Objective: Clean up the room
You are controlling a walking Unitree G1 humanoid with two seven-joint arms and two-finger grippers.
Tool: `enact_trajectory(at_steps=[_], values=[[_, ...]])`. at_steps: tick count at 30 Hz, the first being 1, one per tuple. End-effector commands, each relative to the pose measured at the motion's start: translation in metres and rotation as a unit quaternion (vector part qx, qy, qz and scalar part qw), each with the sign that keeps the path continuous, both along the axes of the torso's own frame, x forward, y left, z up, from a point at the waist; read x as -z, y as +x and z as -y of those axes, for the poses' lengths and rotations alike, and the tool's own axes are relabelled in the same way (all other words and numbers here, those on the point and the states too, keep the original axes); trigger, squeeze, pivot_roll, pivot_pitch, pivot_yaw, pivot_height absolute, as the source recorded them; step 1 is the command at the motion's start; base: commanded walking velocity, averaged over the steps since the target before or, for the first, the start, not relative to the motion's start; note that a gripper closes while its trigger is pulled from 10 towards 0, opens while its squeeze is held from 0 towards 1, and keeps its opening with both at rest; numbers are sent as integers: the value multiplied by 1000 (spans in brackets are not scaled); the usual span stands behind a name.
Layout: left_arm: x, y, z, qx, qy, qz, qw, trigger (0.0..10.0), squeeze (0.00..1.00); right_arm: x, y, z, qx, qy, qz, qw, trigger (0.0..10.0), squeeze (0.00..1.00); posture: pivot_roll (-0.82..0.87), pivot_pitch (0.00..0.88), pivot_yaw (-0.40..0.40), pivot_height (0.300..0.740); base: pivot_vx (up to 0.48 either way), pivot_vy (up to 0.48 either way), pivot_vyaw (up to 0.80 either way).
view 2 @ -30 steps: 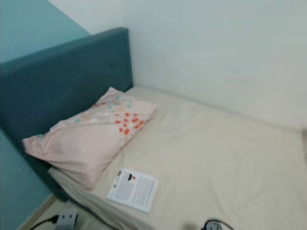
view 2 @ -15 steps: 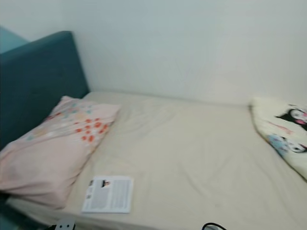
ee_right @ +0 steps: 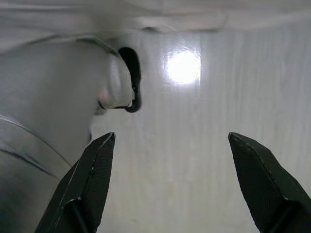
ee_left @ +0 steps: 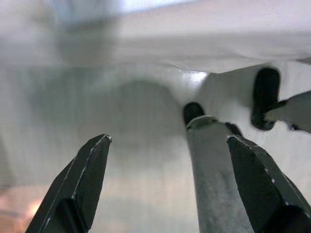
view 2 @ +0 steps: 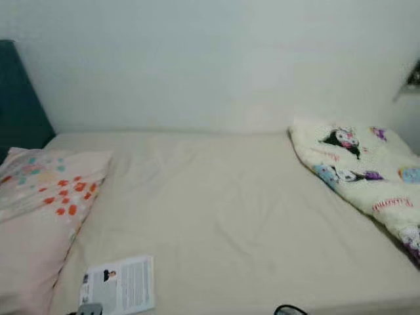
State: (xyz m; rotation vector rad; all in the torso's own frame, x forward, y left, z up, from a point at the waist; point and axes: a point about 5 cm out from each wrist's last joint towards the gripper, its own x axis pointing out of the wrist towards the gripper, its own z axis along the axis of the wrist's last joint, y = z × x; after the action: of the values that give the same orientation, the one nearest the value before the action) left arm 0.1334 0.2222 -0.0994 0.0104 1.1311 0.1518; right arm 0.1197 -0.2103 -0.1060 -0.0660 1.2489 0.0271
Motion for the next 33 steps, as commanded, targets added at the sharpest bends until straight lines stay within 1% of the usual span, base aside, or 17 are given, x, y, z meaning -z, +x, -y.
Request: enact_trajectory(at_steps=[1,3,12,17,21,33], values=[[1,-1,1,6,1,0,1000,10000,0,-1,-1,6,9,-8,-1,1000,10000,0,-99,0,-30,740,-412,0,0],[1,-2,1,11,2,-3,1000,10000,0,-1,0,5,3,-8,6,1000,10000,0,-100,0,-31,740,-307,0,0],[0,-3,-1,28,3,1,1000,10000,0,-1,1,5,3,-7,4,1000,10000,0,-101,0,-31,740,0,0,0],[1,-4,-2,36,13,-11,999,10000,0,-2,2,6,0,-9,5,1000,10000,0,-102,0,-33,740,0,0,0],[1,-5,-2,36,15,-15,999,10000,0,-2,3,8,0,-9,7,1000,10000,0,-102,0,-33,740,0,-302,0],[3,-10,-3,31,12,-20,999,10000,0,-2,1,8,2,-9,6,1000,10000,0,-98,0,-31,740,0,-441,0]])
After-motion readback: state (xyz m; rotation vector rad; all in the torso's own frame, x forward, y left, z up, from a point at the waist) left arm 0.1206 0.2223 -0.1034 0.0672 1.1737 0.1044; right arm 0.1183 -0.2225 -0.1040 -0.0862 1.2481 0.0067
